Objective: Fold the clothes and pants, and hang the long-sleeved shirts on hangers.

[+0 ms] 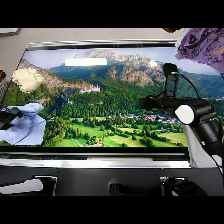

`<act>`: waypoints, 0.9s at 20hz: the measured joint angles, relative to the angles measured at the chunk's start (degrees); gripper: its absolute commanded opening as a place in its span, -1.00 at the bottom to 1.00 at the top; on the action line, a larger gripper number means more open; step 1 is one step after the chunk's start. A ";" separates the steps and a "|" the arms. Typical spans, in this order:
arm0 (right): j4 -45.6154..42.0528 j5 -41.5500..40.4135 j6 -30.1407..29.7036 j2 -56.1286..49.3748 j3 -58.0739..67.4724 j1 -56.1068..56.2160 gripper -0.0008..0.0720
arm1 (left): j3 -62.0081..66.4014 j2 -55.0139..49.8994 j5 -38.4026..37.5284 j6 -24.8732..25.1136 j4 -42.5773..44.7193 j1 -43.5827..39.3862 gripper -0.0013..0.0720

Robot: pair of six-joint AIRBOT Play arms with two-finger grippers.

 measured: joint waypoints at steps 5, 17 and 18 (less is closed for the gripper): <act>0.00 0.00 0.00 0.00 0.00 0.00 -0.89 | 0.17 -0.33 -2.23 0.39 -1.27 -1.22 -0.92; 0.00 0.00 0.00 0.00 0.00 0.00 -0.89 | 0.24 13.70 -11.15 0.61 -18.82 -37.40 -0.92; 0.00 0.00 0.00 0.00 0.00 0.00 -0.89 | 0.24 14.16 -11.23 0.22 -20.55 -41.59 -0.92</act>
